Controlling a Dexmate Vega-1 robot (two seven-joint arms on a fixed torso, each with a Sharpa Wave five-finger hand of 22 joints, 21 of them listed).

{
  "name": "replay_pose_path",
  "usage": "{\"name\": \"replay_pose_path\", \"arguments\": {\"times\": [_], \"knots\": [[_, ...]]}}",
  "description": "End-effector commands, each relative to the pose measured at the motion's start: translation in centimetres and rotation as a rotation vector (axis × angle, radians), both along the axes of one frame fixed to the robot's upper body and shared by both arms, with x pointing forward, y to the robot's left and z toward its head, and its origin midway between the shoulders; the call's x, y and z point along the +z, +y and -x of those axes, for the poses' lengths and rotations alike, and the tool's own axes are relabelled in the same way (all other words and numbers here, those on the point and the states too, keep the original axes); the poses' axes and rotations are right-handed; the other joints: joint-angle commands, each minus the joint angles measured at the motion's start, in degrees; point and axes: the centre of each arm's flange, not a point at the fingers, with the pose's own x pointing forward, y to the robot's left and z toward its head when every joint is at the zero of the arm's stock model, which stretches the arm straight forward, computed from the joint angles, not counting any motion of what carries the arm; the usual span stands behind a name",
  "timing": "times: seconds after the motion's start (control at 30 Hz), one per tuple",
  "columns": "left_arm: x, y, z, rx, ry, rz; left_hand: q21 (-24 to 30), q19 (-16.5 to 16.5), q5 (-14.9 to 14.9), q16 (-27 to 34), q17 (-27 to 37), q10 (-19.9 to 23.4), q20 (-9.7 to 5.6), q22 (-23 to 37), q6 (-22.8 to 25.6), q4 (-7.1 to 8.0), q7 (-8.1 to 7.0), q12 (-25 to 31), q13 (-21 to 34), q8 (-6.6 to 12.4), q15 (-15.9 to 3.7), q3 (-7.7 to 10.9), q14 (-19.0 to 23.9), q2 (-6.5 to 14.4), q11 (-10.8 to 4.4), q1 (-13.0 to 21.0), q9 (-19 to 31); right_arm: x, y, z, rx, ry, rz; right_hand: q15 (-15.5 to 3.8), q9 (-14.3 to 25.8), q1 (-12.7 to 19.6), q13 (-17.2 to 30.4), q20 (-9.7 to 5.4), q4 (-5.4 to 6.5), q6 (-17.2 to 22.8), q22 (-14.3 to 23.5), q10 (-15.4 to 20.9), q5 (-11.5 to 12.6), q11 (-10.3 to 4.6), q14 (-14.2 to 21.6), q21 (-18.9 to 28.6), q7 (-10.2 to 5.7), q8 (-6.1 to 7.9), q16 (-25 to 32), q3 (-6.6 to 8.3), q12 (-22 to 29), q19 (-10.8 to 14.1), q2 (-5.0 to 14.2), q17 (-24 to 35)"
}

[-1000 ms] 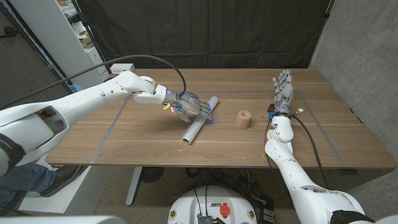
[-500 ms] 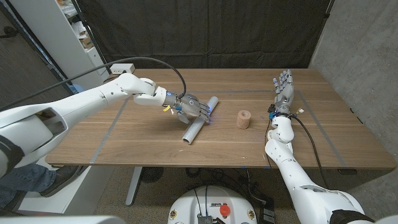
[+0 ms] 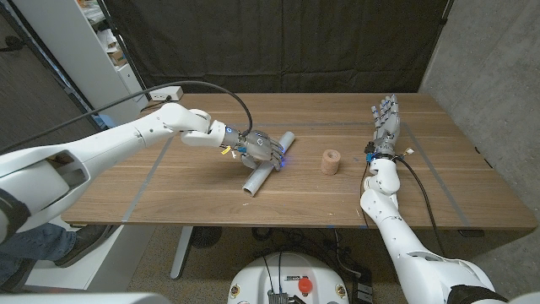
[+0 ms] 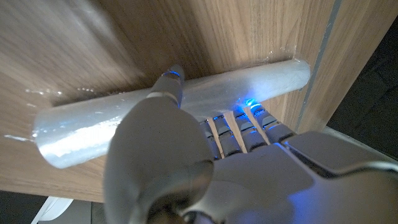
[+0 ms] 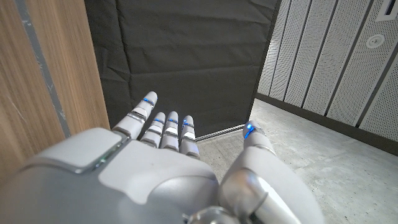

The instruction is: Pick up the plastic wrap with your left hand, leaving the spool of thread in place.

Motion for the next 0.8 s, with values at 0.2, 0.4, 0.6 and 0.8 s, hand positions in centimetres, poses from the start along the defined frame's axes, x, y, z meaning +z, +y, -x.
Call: {"name": "replay_pose_path", "arguments": {"times": [0.2, 0.4, 0.6, 0.8], "knots": [[-0.50, -0.82, 0.01, -0.023, 0.011, 0.055, 3.9, 12.0, -2.8, 2.7, 1.1, 6.9, 2.43, 0.5, 6.8, 0.16, 0.69, 2.0, 2.1, 2.29, -6.39, -1.36, 7.5, 2.3, -0.66, 2.7, 0.4, -0.73, -0.95, 0.08, 0.000, 0.005, -0.017, -0.02, 0.0, -0.1, 0.1, 0.27, 0.00, 0.6, 0.2, 0.4, 0.4, -0.32, 0.5, -0.3, -0.30, 0.04, 0.5, -0.14, -0.2, 0.5, 0.17, 0.1], [-0.44, -1.14, 0.17, -0.010, 0.008, 0.073, 5.4, 16.6, -4.3, 4.8, 2.0, 9.7, 0.99, 0.5, 9.6, 0.17, 1.67, 2.9, 3.1, 3.22, -6.69, -1.77, 11.3, 3.5, -1.01, 3.7, 0.4, -1.00, -1.06, -0.07, 0.007, 0.012, -0.018, -0.01, 0.0, -0.1, 0.1, 0.29, 0.00, 0.6, 0.2, 0.4, 0.4, -0.30, 0.5, -0.3, -0.28, 0.05, 0.5, -0.17, -0.2, 0.5, 0.17, 0.1], [-0.49, -1.18, 0.55, -0.003, -0.006, 0.084, 5.6, 17.2, -4.8, 5.4, 2.3, 10.1, 0.71, 0.5, 9.9, 0.17, 1.75, 3.0, 3.4, 3.33, -6.79, -1.91, 12.2, 3.9, -0.94, 3.9, 0.4, -1.07, -1.07, -0.18, 0.014, 0.015, -0.016, -0.17, 0.0, -0.1, 0.1, 0.31, 0.00, 0.6, 0.2, 0.4, 0.4, -0.34, 0.6, -0.3, -0.26, 0.05, 0.5, -0.19, -0.2, 0.5, 0.19, 0.0], [-0.21, -0.95, 0.87, 0.006, -0.018, 0.128, 5.6, 17.4, -5.1, 5.7, 2.6, 10.4, 0.77, 0.5, 10.1, 0.15, 1.76, 3.1, 3.6, 3.36, -6.76, -2.07, 12.3, 4.1, -0.80, 4.1, 0.4, -1.07, -0.92, -0.14, 0.018, 0.017, -0.008, -0.12, 0.0, -0.2, 0.1, 0.31, -0.01, 0.6, 0.2, 0.4, 0.5, -0.35, 0.6, -0.3, -0.24, 0.05, 0.5, -0.21, -0.2, 0.5, 0.19, 0.0]]}}
